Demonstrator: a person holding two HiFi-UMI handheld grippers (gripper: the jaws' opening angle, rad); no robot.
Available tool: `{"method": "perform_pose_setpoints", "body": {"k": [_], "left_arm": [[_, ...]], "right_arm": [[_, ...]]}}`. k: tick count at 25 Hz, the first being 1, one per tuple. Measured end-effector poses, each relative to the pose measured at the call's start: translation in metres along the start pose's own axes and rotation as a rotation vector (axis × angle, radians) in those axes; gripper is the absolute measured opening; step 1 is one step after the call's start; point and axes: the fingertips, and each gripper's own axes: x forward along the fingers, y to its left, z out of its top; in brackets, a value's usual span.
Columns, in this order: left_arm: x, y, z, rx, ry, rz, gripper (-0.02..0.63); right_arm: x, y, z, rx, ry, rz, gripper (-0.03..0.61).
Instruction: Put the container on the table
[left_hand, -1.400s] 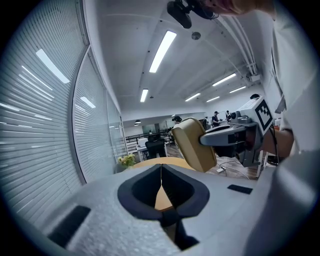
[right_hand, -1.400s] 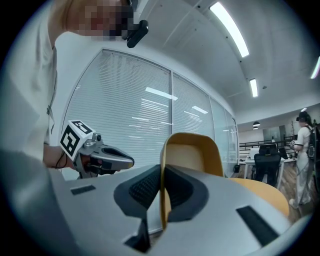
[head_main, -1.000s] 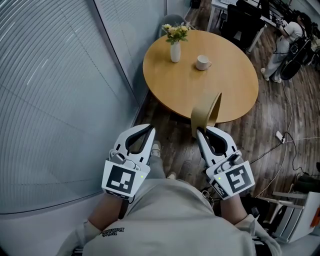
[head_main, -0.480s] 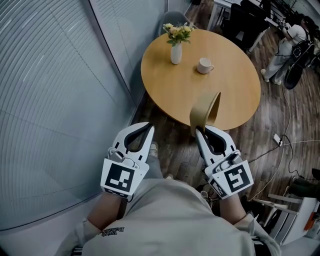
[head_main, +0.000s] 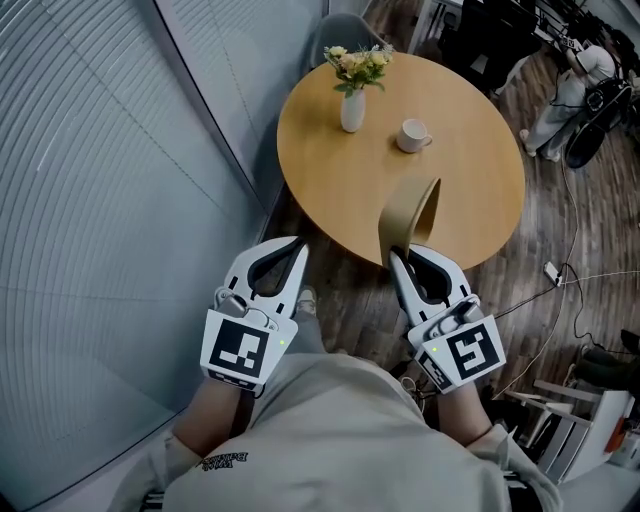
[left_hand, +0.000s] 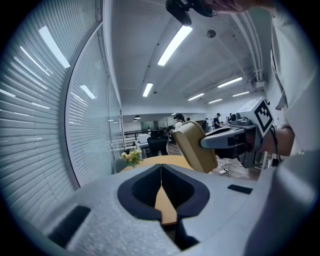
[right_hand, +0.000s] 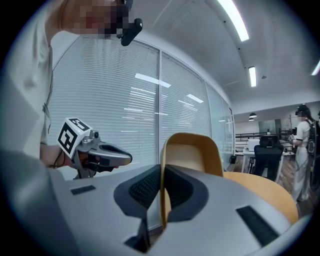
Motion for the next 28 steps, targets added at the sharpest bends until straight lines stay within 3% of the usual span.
{"method": "perform_pose_setpoints", "body": {"k": [7, 16, 28], "left_arm": [[0.021, 0.045, 0.001, -0.026, 0.005, -0.026, 0.021], [0.045, 0.094, 0.003, 0.014, -0.002, -0.085, 0.021], [0.081, 0.135, 0.003, 0.01, -0.021, -0.143, 0.022]], "right_arm": [[0.047, -0.01, 0.01, 0.005, 0.013, -0.027, 0.037], [0.092, -0.022, 0.025, 0.008, 0.012, -0.084, 0.037], [0.135, -0.043, 0.027, 0.016, 0.009, -0.158, 0.037]]}}
